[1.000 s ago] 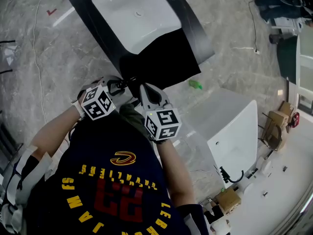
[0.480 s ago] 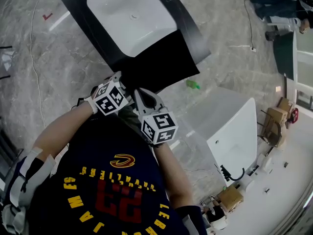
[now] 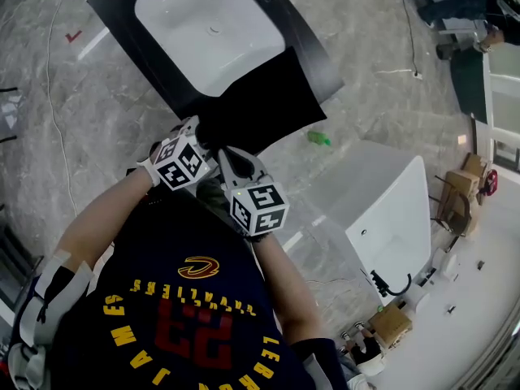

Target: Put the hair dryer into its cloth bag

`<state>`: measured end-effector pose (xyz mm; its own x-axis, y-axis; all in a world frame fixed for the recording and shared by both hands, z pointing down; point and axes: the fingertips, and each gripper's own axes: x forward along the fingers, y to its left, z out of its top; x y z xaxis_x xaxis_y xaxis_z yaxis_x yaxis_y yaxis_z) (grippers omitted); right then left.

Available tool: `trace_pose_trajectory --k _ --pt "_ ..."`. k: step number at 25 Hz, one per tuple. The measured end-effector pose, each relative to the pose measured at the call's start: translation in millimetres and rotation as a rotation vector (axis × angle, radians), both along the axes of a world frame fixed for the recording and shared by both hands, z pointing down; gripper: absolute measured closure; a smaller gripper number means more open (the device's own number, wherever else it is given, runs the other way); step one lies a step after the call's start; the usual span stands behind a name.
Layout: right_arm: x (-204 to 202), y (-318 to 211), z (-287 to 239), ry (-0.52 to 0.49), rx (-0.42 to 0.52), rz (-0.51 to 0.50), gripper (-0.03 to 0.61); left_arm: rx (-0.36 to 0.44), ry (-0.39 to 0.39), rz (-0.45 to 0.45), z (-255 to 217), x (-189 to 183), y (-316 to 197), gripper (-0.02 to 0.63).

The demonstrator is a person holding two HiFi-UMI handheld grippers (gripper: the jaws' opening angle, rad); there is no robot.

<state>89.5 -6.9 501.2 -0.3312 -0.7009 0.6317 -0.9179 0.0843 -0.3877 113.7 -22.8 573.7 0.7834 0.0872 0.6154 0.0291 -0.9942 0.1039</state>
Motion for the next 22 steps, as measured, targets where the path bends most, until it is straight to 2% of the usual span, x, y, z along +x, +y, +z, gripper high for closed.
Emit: trace_pose_trajectory --k 4,6,8,11,12,15,17,19,22 --pt "-1.1 3.8 18.2 0.015 -0.025 -0.016 0.566 0.063 -0.047 0.000 -6.6 -45.5 -14.0 0.472" --pt "-2.8 4.9 29.4 0.026 -0.045 -0.027 0.565 0.079 -0.061 -0.040 -16.1 -65.9 -27.0 0.472" --pt "-4.8 5.8 40.6 0.043 -0.071 -0.044 0.565 0.097 -0.039 -0.099 -35.3 -76.8 -41.6 0.472" --pt "-3.7 6.8 46.7 0.084 -0.091 -0.051 0.558 0.167 0.045 -0.174 -79.3 -78.8 -61.1 0.472" --pt "-1.9 6.4 43.7 0.098 -0.085 -0.047 0.538 0.207 0.076 -0.201 -97.0 -77.9 -68.5 0.472" --pt "7.4 3.7 21.9 0.117 -0.034 -0.020 0.529 0.332 0.178 -0.307 -154.0 -73.5 -91.7 0.472" --pt "17.5 2.5 1.3 0.109 0.015 0.017 0.529 0.369 0.249 -0.358 -188.5 -67.6 -98.5 0.472" --pt "29.4 1.2 -23.3 0.097 0.072 0.066 0.531 0.342 0.328 -0.387 -220.5 -58.6 -96.1 0.472" --pt "48.2 -0.2 -63.7 0.096 0.166 0.140 0.531 0.234 0.445 -0.396 -260.6 -44.2 -79.7 0.472"
